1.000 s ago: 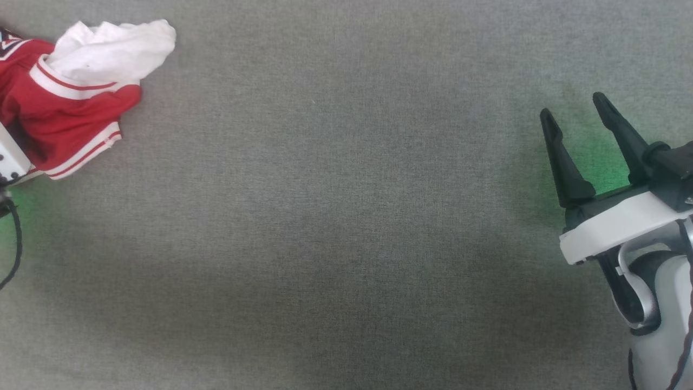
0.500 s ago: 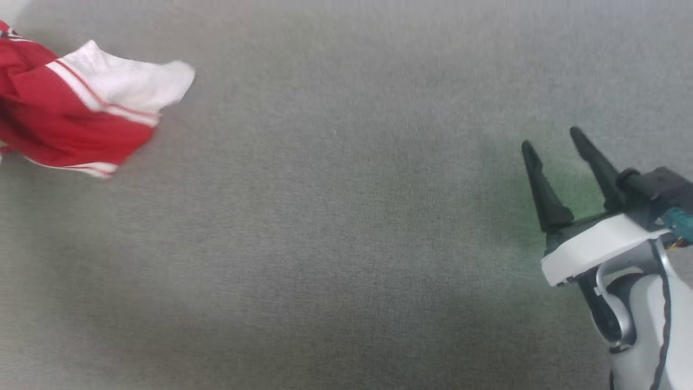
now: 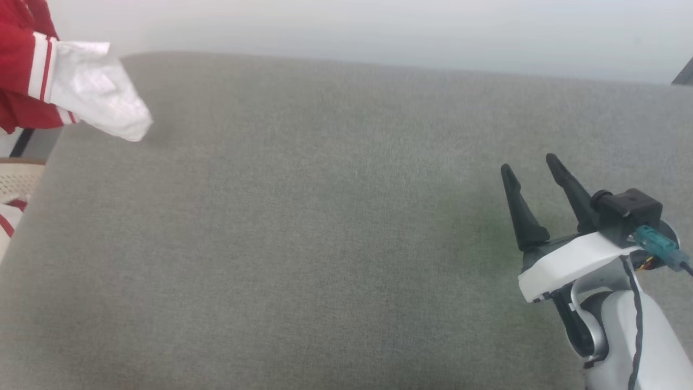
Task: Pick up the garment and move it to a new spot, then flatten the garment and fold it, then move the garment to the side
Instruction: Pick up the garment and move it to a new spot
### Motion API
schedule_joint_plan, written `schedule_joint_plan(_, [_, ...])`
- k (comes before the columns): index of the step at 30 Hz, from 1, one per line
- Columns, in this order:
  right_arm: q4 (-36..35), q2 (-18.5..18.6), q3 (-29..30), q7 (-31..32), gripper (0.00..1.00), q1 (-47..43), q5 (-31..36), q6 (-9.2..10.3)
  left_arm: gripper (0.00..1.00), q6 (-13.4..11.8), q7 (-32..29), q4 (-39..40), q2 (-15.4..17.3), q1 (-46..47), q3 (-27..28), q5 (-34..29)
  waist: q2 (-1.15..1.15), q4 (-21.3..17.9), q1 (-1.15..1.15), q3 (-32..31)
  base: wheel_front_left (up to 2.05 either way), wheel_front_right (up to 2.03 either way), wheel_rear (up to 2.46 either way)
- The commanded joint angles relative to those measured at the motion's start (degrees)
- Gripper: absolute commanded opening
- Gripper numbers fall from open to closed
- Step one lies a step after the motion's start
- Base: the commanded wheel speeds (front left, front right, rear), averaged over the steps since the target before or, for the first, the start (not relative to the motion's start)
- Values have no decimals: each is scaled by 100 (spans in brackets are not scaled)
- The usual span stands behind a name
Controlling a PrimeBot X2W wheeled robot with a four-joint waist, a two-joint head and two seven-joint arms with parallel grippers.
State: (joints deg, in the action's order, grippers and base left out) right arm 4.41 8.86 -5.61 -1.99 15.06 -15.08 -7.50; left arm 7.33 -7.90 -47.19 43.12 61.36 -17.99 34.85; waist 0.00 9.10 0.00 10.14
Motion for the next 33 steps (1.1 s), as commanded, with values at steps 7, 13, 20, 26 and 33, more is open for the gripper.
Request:
schedule_joint_plan(7, [194, -115, 30, -156, 100, -78, -26, 2, 0, -178, -942, 1392, 404, -364, -3, 233, 0, -65, 0, -428, 0, 0, 0])
schedule_joint_plan(13, [259, -162, 194, -237, 100, -69, -84, 2, 0, -615, -1611, 2872, 625, -1011, 164, 566, 0, -378, 0, -533, 0, 0, 0])
schedule_joint_plan(20, [286, -116, 512, -333, 100, 6, -36, 2, 0, -1270, -2280, 4614, 713, -1679, 200, 746, 0, -943, 0, -477, 0, 0, 0])
schedule_joint_plan(26, [403, -143, 941, -471, 100, 52, -37, 2, 0, -1799, -2820, 5874, 391, -1887, -215, 595, 0, -1515, 0, -343, 0, 0, 0])
schedule_joint_plan(33, [505, -212, 1187, -584, 100, 112, -7, 1, 0, -1934, -3145, 6212, -44, -1626, -725, 443, 0, -1867, 0, -142, 0, 0, 0])
